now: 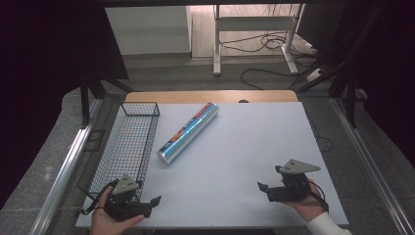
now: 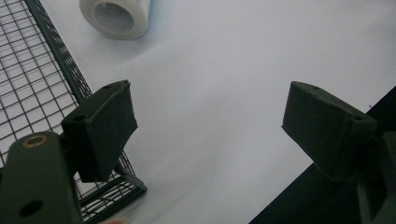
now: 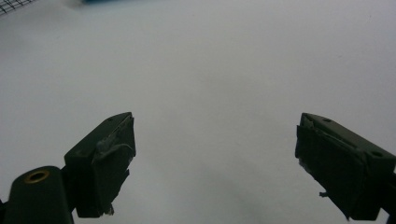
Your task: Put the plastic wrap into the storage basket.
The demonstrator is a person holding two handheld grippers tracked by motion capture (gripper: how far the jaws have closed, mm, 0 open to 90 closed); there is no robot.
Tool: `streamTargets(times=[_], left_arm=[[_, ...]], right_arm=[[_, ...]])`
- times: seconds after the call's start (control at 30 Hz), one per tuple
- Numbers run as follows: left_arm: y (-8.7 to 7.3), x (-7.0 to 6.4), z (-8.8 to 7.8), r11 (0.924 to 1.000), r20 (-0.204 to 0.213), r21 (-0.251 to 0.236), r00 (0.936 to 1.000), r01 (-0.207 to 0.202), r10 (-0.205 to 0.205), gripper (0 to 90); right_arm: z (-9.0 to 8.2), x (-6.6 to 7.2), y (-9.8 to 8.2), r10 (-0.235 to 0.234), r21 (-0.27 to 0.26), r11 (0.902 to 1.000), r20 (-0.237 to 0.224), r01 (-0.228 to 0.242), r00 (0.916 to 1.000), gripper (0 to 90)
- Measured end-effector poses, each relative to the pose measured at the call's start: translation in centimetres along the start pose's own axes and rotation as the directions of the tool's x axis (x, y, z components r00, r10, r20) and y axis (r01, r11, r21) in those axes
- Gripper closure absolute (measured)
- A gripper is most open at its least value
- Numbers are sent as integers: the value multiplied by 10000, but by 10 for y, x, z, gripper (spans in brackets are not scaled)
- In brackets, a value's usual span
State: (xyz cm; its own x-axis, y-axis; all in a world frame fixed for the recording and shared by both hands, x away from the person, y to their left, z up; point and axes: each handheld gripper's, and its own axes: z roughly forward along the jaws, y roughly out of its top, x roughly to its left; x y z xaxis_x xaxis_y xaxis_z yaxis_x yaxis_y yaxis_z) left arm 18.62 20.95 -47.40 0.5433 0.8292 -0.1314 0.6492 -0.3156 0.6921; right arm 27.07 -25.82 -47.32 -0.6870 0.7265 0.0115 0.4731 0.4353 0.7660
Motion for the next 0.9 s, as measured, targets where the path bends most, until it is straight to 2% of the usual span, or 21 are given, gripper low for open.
streamTargets(times=[0.17, 0.4, 0.47, 0.5, 0.57, 0.63, 0.7, 0.77, 0.9], left_arm=[[3, 0, -1, 9998, 264, -110, 9995, 176, -173, 173], [5, -6, 0, 9999, 1064, 171, 9943, -7, -12, 188], [7, -11, 0, 9991, 941, 247, 9951, -344, 319, 189], [8, -15, 0, 9983, 1014, 276, 9937, -510, 479, 190], [12, -22, 2, 9950, 1426, 457, 9864, -890, 817, 189], [15, -29, 4, 9887, 1608, 633, 9791, -1362, 1246, 195], [21, -32, 5, 9863, 1899, 630, 9721, -1524, 1381, 198], [29, -33, 3, 9859, 2067, 522, 9676, -1590, 1452, 200], [54, -31, 1, 9825, 2344, 393, 9575, -1823, 1683, 205]], right_arm=[[2, -4, -3, -19, 142, 9999, 34, 18, 10000, 128], [0, -5, -4, 32, 99, 9999, 113, -33, 9999, 128], [0, -5, -4, 52, 84, 10000, 153, -53, 9999, 128], [-1, -5, -4, 60, 72, 10000, 183, -61, 9998, 128], [-3, -5, -4, 53, 69, 10000, 240, -54, 9997, 128], [-3, -4, -4, 58, 43, 10000, 269, -60, 9996, 129], [-3, -4, -4, 51, 58, 10000, 283, -53, 9996, 129], [-3, -5, -4, 67, 65, 10000, 289, -69, 9996, 129], [-3, -5, -3, 64, 66, 10000, 295, -66, 9995, 130]])
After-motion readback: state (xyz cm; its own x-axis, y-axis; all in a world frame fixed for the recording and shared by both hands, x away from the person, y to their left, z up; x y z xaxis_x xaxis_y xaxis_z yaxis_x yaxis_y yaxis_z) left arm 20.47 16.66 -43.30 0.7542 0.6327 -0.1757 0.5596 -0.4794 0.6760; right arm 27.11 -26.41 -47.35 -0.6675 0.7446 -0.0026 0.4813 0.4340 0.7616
